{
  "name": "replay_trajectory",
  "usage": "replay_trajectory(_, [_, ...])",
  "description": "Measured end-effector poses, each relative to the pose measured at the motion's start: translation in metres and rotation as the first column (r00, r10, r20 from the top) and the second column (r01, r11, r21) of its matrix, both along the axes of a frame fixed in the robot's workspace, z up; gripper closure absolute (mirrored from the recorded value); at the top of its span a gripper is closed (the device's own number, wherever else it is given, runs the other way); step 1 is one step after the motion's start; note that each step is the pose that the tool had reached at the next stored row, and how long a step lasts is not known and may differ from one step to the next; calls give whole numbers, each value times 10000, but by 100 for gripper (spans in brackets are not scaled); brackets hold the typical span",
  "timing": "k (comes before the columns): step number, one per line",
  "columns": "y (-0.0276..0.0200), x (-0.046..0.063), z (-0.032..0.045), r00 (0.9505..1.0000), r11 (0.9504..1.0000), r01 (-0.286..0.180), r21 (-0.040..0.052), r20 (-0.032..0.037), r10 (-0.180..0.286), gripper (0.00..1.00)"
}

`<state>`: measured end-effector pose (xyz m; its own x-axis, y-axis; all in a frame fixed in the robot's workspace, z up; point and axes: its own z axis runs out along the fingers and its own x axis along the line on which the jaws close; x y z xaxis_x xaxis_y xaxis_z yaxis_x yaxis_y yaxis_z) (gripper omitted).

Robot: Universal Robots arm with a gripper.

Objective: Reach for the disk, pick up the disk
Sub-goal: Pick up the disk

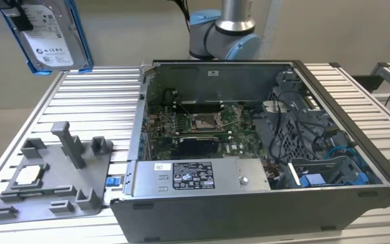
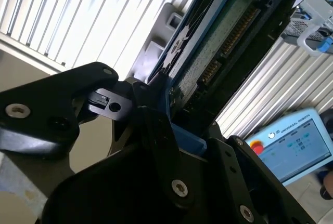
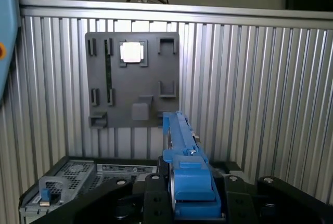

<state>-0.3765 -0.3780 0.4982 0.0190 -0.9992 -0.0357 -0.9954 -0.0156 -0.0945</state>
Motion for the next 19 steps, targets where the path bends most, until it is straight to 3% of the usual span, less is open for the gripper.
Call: replay_trajectory(19, [0, 460, 0, 10000, 10000, -1, 0, -72, 1, 100])
